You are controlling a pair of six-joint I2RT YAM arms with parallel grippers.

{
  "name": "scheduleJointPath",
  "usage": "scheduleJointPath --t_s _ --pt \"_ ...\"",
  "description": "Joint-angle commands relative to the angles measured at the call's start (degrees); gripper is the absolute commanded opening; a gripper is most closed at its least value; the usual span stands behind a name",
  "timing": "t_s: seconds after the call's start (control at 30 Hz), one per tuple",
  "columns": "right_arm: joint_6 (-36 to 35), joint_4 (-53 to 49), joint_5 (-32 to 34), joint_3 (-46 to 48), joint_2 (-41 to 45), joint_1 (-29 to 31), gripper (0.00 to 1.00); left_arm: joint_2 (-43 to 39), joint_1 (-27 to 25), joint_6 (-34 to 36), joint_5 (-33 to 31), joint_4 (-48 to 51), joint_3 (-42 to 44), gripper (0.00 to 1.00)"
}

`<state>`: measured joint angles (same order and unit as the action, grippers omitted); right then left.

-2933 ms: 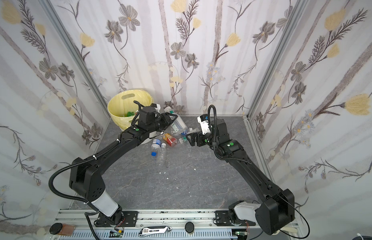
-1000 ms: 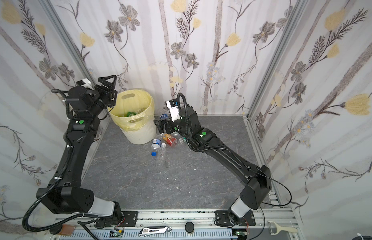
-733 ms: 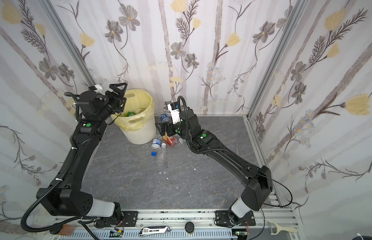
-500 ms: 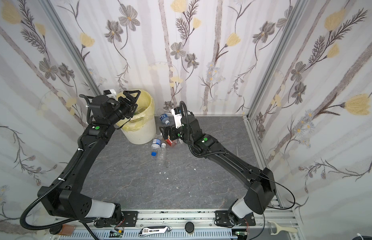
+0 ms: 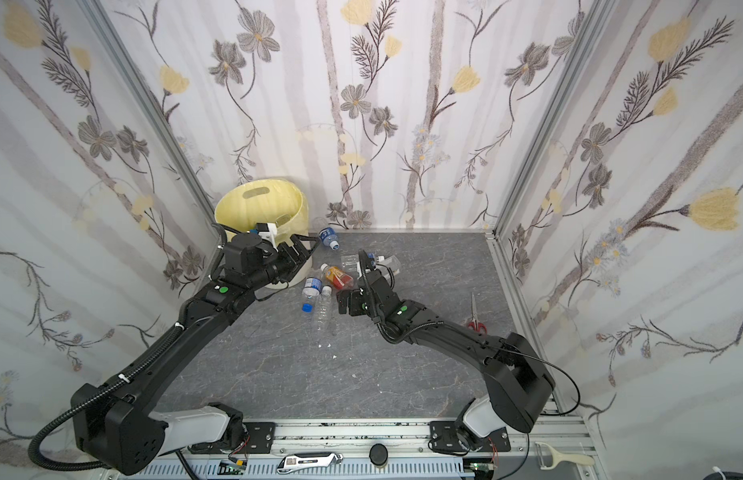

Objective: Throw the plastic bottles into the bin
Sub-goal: 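Grasp the clear white-capped bottle with the right gripper while the left gripper lowers toward it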

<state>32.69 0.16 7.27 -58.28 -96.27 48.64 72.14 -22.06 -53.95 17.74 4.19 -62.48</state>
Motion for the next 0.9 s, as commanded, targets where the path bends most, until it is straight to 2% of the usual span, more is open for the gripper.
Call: scheduleJointPath --t_s 0.0,0.2,0.33,0.43,0.63,0.87 --pt "4.28 5.63 0.72 0.67 -2.63 2.13 1.0 -2.57 -0.17 1.83 -0.66 1.41 3.93 1.0" --pt "8.78 9.68 -0.42 1.17 -7.48 5.46 0.99 -7.01 0.24 1.79 -0.23 1.63 13.57 1.0" --pt "11.59 11.51 -1.46 0.48 -11.32 7.02 0.94 -9.06 1.77 1.6 1.13 1.62 19.45 1.0" --pt "12.86 11.92 -1.73 -0.89 -13.9 7.43 0.9 -10.2 3.35 1.63 3.24 1.66 22.01 1.0" --pt "13.3 11.01 -1.31 -5.0 -18.66 7.69 0.87 -12.63 8.8 2.25 7.29 1.62 26.22 1.0" --pt "14.08 9.94 -1.2 -9.56 -24.17 7.63 0.81 -11.31 10.9 4.42 10.24 1.53 28.16 1.0"
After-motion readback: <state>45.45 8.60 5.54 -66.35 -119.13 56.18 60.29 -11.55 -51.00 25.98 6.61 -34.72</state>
